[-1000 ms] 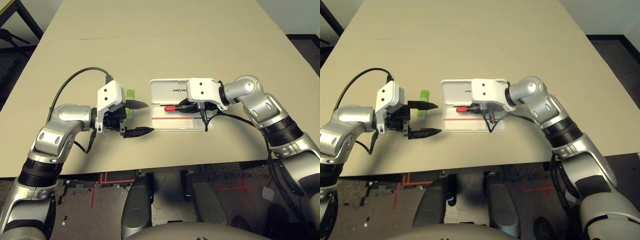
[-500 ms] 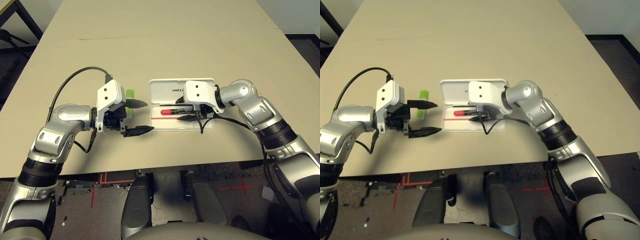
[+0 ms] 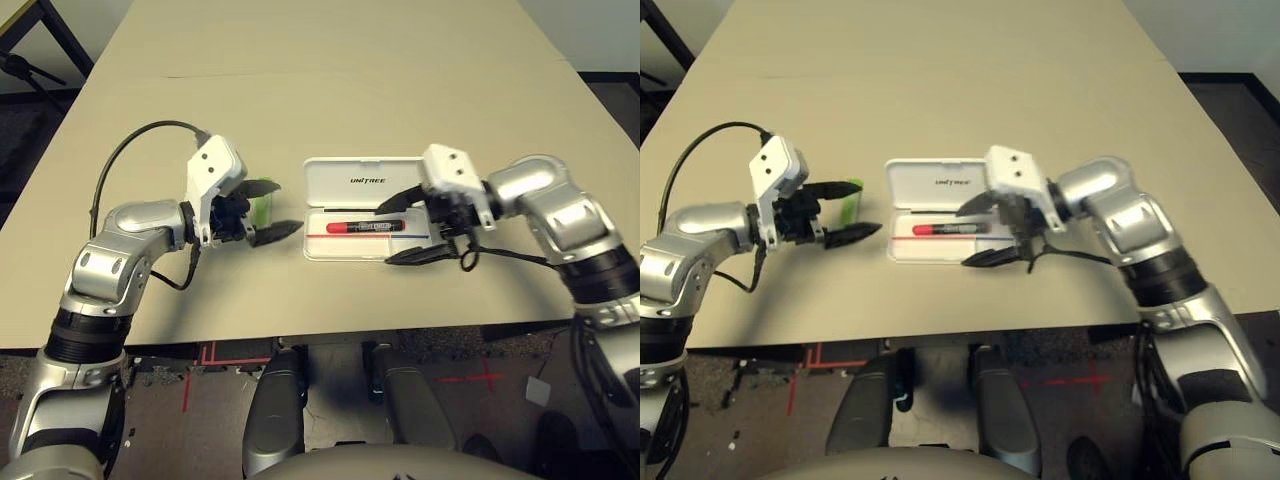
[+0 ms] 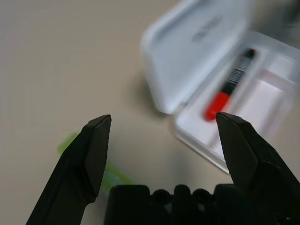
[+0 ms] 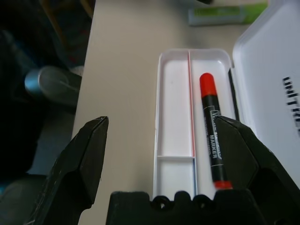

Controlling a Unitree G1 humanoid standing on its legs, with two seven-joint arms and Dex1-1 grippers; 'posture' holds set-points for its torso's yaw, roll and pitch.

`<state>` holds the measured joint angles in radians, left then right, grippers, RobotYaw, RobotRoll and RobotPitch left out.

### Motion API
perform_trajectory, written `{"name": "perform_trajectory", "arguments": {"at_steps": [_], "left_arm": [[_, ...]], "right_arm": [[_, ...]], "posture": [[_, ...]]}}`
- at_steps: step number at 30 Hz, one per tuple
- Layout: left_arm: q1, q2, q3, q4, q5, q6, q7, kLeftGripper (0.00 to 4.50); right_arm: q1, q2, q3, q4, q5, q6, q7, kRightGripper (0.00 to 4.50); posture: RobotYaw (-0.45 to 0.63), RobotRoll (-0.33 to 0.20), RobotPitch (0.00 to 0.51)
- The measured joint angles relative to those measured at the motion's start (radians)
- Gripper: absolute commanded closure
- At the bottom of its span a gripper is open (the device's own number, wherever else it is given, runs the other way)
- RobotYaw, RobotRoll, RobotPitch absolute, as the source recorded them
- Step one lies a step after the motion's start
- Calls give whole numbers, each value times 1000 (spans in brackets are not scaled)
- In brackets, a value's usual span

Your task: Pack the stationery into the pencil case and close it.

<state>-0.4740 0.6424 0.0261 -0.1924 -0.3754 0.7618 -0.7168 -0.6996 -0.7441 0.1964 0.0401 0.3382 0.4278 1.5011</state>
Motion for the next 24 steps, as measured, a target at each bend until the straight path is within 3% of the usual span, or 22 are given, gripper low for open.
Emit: {"name": "perform_trajectory", "arguments": {"at_steps": [9, 15, 24], "left_arm": [[-65, -61, -11, 0, 54, 278, 250, 0], [-63, -114, -61, -15, 77, 364, 329, 0], [-83, -117, -118, -27, 126, 478, 391, 0]], "right_arm": [[3, -82, -102, 126, 103, -56, 94, 10], [15, -157, -103, 165, 212, -105, 104, 10], [32, -194, -92, 201, 240, -138, 107, 10]], "posture": [[8, 0, 204], [2, 0, 201], [-8, 0, 200]]}}
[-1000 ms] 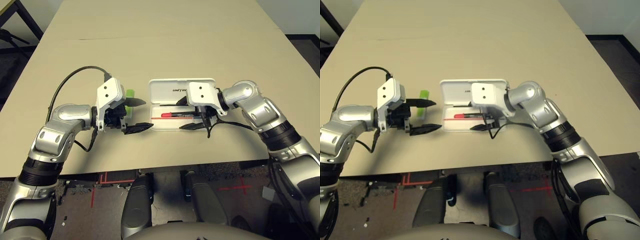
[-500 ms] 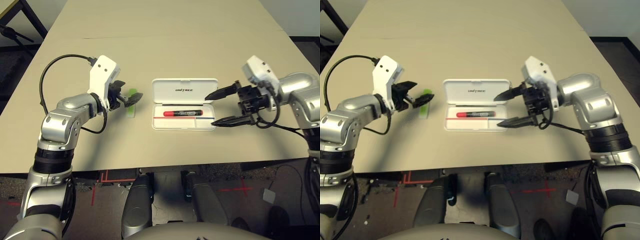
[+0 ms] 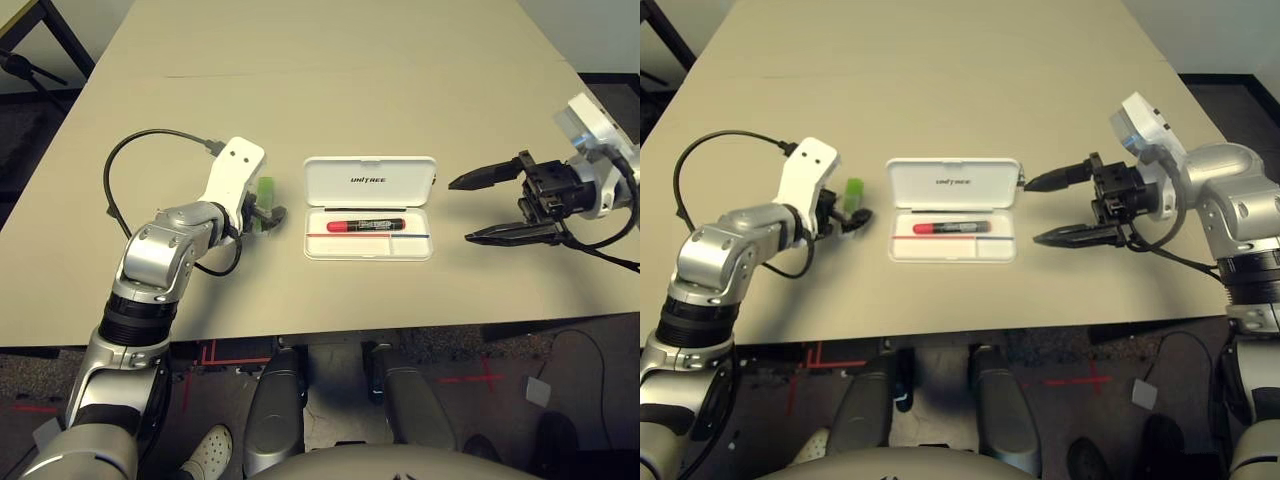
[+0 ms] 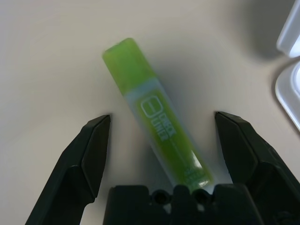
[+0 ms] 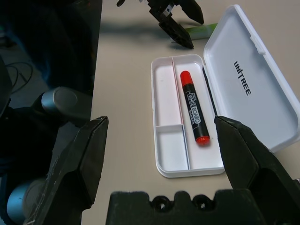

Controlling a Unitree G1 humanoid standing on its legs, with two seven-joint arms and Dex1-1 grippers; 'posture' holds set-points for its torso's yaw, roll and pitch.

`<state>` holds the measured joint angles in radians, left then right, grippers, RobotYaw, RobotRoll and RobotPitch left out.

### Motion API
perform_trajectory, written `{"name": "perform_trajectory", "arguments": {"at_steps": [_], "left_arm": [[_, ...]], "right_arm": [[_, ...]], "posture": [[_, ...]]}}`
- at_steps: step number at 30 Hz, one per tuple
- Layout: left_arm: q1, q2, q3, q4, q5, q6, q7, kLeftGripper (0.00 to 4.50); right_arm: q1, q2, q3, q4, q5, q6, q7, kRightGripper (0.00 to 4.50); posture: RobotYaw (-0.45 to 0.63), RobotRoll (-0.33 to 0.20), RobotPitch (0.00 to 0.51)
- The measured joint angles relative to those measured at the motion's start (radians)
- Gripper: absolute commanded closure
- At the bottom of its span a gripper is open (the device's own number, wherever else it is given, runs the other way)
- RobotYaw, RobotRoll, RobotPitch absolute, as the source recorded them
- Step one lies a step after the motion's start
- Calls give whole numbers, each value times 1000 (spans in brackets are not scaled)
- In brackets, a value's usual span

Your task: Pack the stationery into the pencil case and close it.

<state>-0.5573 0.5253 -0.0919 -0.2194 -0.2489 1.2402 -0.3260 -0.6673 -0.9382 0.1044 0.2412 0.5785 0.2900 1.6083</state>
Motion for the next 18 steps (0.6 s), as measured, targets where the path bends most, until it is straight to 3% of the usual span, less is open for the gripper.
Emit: {"name": "perform_trajectory", "arguments": {"at_steps": [9, 14, 18], "left_arm": [[-62, -3, 13, 50, -3, 116, 2, 0], [-71, -19, 30, 75, -21, 132, -11, 1683], [-71, -9, 47, 83, -25, 137, -18, 3303]], "right_arm": [[0, -23, 3, 6, 13, -6, 0, 10], [0, -25, 4, 11, 14, -7, 0, 0], [-2, -25, 6, 23, 14, -10, 0, 0]], "posture": [[-9, 0, 205], [-8, 0, 208], [-4, 0, 209]]}}
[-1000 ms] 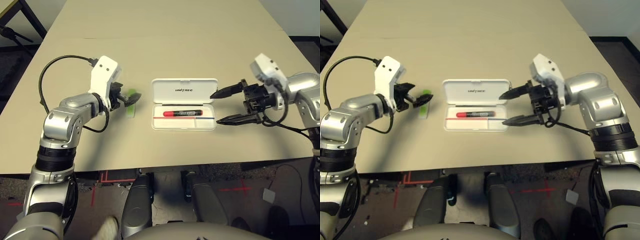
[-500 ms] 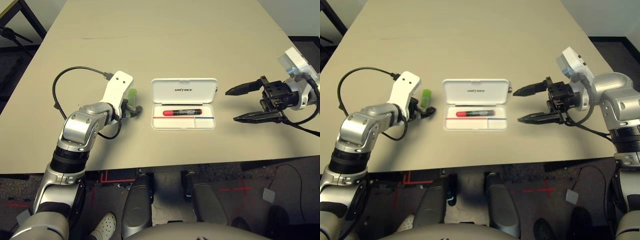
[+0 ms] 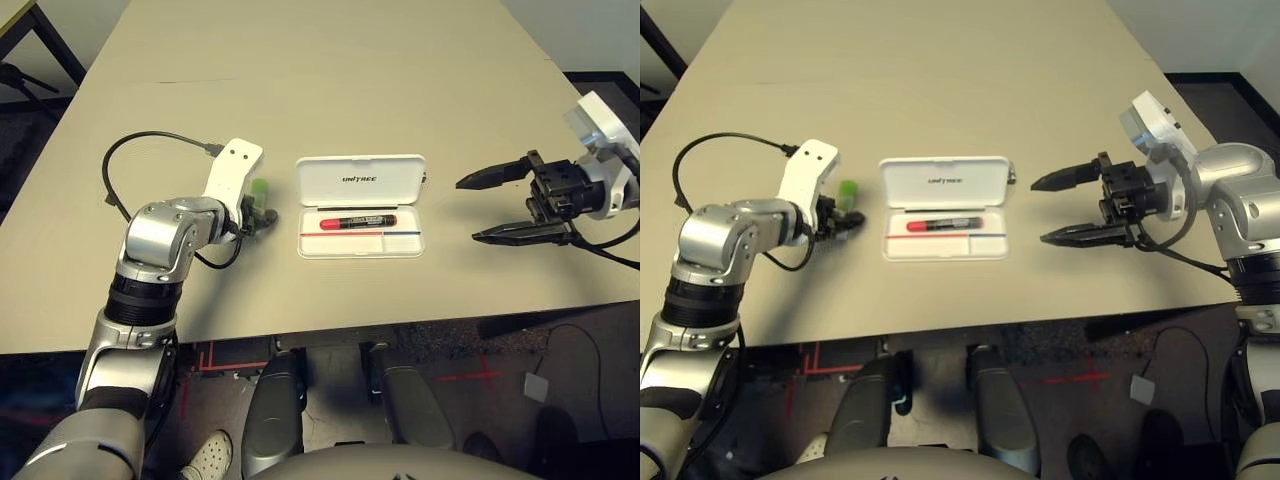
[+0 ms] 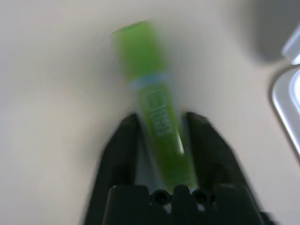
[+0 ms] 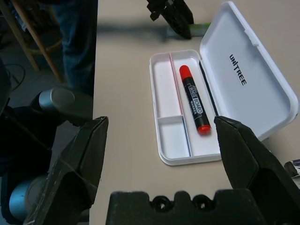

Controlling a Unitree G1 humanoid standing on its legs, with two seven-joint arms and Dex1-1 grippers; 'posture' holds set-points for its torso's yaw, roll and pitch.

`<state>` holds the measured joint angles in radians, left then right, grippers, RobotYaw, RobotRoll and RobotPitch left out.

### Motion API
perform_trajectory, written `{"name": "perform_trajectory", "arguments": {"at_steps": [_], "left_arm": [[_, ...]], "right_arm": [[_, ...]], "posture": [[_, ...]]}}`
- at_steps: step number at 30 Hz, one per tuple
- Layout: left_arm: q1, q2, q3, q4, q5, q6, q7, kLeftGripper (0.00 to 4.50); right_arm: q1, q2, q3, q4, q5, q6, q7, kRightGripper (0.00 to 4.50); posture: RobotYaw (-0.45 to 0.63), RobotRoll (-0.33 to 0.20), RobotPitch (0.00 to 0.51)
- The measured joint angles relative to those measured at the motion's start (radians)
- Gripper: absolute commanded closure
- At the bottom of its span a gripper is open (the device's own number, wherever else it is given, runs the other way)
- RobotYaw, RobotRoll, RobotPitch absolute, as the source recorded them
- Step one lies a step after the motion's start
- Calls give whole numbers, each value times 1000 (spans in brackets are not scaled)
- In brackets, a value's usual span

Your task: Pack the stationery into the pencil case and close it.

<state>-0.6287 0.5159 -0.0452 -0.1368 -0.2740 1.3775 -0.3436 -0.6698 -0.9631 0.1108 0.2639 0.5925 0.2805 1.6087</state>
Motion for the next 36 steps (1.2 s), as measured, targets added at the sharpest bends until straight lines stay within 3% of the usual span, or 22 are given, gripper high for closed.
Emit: {"name": "perform_trajectory", "arguments": {"at_steps": [18, 24, 36], "left_arm": [[1, 65, -35, -1, -8, -18, -75, 3425], [23, 164, -80, -9, -20, -74, -162, 3425], [144, 434, -173, -36, 3, -477, -484, 3425]], "right_arm": [[-11, 15, 22, 20, 0, -20, 0, 0], [-13, 16, 28, 41, 0, -36, 0, 0], [-22, -7, 38, 101, 1, -84, 1, 0]], "posture": [[4, 0, 199], [3, 0, 191], [11, 0, 185]]}}
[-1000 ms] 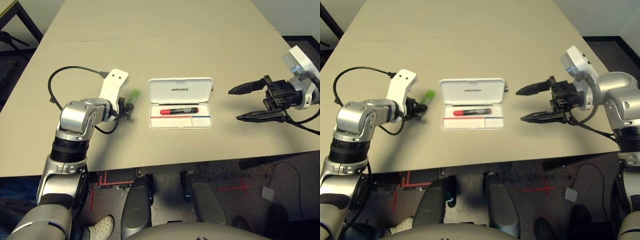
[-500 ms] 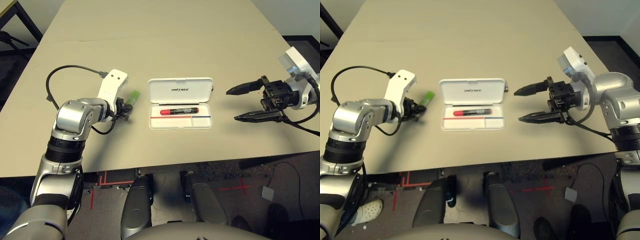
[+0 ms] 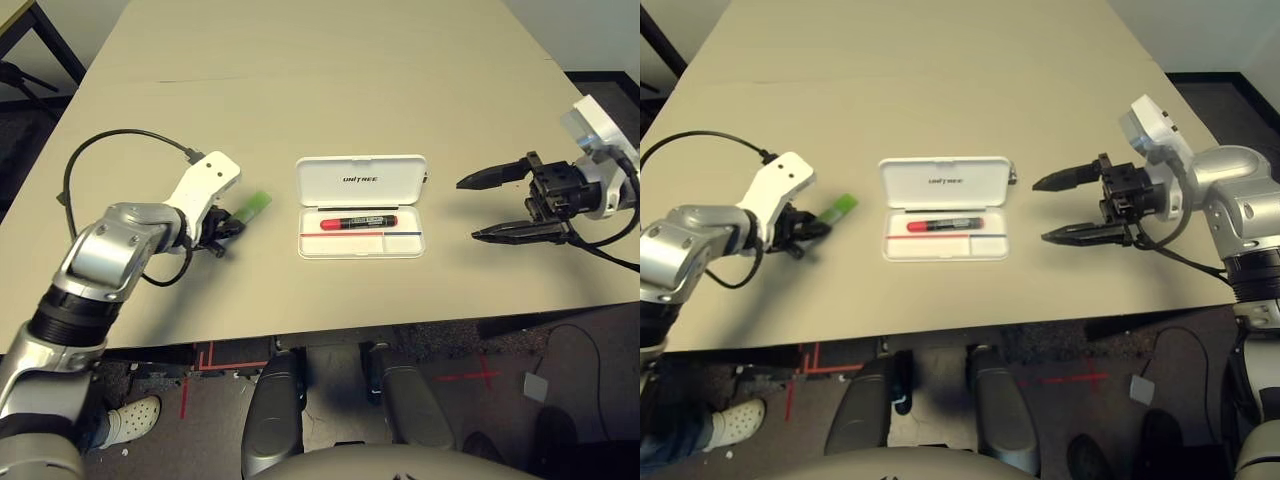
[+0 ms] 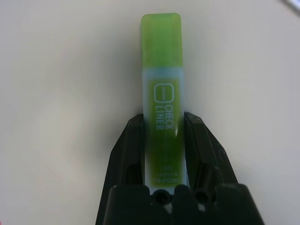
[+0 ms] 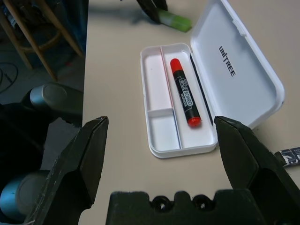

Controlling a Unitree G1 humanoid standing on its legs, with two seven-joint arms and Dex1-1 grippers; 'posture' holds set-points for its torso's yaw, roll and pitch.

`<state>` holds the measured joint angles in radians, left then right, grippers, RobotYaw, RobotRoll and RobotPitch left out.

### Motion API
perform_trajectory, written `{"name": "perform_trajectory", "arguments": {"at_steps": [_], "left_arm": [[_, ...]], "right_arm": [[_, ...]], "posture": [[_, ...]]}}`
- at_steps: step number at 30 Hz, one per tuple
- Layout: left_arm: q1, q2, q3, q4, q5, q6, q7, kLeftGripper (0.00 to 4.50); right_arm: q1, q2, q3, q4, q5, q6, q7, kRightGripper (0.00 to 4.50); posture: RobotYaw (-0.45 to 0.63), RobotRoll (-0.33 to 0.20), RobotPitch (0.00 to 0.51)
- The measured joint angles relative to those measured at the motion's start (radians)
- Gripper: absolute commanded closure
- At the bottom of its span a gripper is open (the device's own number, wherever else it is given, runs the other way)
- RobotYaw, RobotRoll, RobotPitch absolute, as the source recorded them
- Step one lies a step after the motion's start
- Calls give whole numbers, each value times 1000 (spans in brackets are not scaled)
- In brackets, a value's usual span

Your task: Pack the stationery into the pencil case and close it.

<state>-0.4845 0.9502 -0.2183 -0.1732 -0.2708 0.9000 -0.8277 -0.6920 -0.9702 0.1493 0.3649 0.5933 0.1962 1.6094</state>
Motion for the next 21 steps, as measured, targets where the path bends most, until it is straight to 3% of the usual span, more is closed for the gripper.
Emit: {"name": "perform_trajectory", "arguments": {"at_steps": [4, 9, 21], "left_arm": [[-3, 37, -5, -34, -2, -122, -139, 3425], [-72, 27, -34, -52, 3, -184, -236, 3425], [-272, -168, -199, 33, 110, -332, -341, 3425]], "right_arm": [[-12, -8, 6, 31, -3, -18, 0, 0], [-5, -19, 23, 46, -4, -42, 0, 0], [4, -29, 22, 65, -17, -48, 1, 0]], "posture": [[-7, 0, 184], [-17, 0, 181], [-54, 0, 188]]}}
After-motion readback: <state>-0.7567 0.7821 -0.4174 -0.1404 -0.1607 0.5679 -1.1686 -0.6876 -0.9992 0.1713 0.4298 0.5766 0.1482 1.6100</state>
